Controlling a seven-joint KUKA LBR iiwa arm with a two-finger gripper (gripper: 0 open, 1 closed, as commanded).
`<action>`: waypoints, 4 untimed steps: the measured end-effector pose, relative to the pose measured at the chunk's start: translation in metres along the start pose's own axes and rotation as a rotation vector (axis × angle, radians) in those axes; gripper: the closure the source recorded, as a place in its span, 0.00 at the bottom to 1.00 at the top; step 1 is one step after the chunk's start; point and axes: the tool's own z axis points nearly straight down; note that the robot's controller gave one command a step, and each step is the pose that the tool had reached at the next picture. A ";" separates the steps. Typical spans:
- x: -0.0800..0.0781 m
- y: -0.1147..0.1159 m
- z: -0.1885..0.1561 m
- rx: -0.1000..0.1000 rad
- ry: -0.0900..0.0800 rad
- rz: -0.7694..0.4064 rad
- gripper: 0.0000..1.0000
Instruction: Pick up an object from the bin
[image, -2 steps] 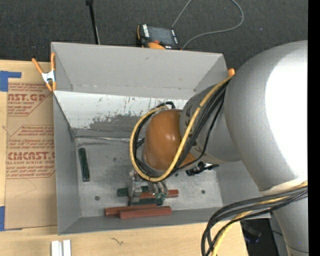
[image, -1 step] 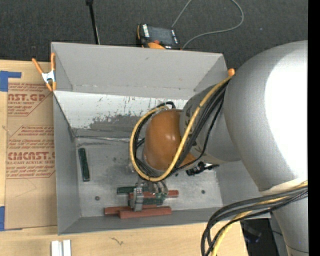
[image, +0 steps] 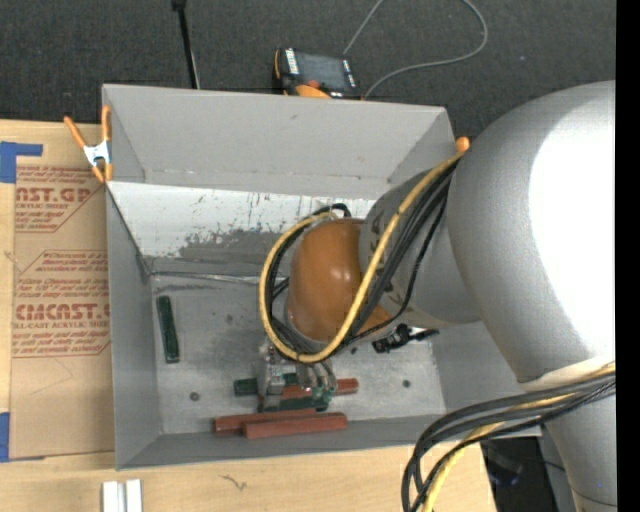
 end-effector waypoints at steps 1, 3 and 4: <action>-0.001 0.000 0.000 -0.001 -0.010 0.001 0.00; -0.011 0.012 -0.025 0.002 0.007 -0.137 1.00; -0.019 0.022 -0.036 0.001 0.008 -0.256 1.00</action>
Offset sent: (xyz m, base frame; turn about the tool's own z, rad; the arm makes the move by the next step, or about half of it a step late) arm 0.0000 0.0000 0.0000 0.0000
